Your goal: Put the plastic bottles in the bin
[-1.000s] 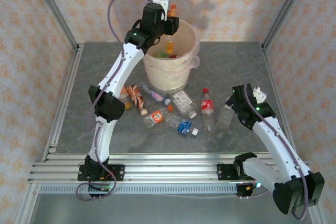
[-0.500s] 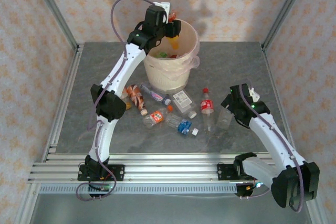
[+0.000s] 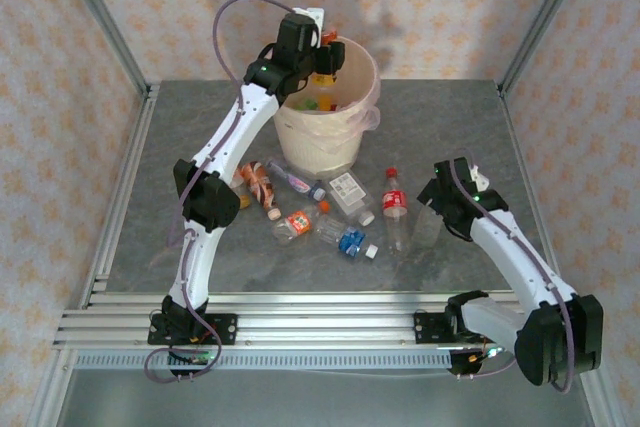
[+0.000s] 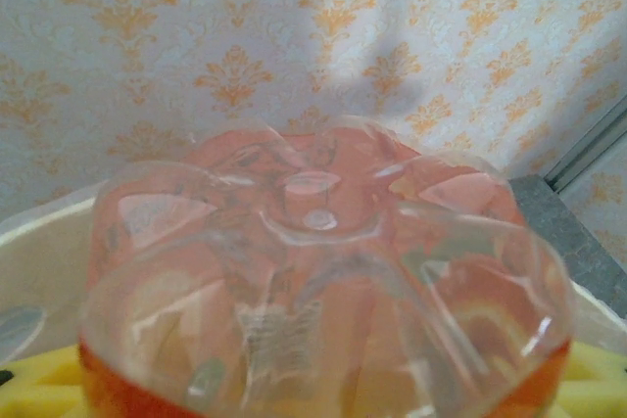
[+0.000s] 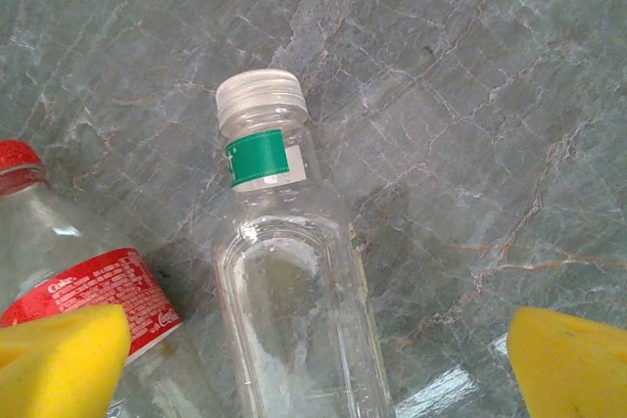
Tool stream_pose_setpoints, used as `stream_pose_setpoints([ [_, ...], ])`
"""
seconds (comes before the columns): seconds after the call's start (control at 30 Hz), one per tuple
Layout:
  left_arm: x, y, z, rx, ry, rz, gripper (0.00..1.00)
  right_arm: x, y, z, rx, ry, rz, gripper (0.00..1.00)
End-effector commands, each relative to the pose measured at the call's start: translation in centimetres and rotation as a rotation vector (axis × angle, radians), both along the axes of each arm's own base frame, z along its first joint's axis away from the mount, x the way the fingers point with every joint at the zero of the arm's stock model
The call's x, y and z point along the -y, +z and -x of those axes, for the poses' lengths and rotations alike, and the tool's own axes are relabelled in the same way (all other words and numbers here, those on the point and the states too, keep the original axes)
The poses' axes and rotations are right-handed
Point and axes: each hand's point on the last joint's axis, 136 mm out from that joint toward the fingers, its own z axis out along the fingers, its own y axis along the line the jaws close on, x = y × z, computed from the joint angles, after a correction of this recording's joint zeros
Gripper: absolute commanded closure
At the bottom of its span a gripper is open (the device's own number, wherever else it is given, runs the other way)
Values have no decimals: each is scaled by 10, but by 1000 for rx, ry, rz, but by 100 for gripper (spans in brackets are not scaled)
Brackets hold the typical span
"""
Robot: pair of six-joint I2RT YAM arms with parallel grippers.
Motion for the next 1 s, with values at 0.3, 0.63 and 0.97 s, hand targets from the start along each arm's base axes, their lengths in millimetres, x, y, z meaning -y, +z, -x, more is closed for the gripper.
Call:
stream_pose_setpoints([
  [0.3,5,-13,-2,-26,2,25,22,-5,-34,-11,-40,17,-25,0],
  [0.63,-5,30,12,20,18,39,0,-8,-59,-16,-117,33,-20,0],
  [0.97,-38,98,55,83,96,54,0,-11,-76,-19,-150,46,-24,4],
])
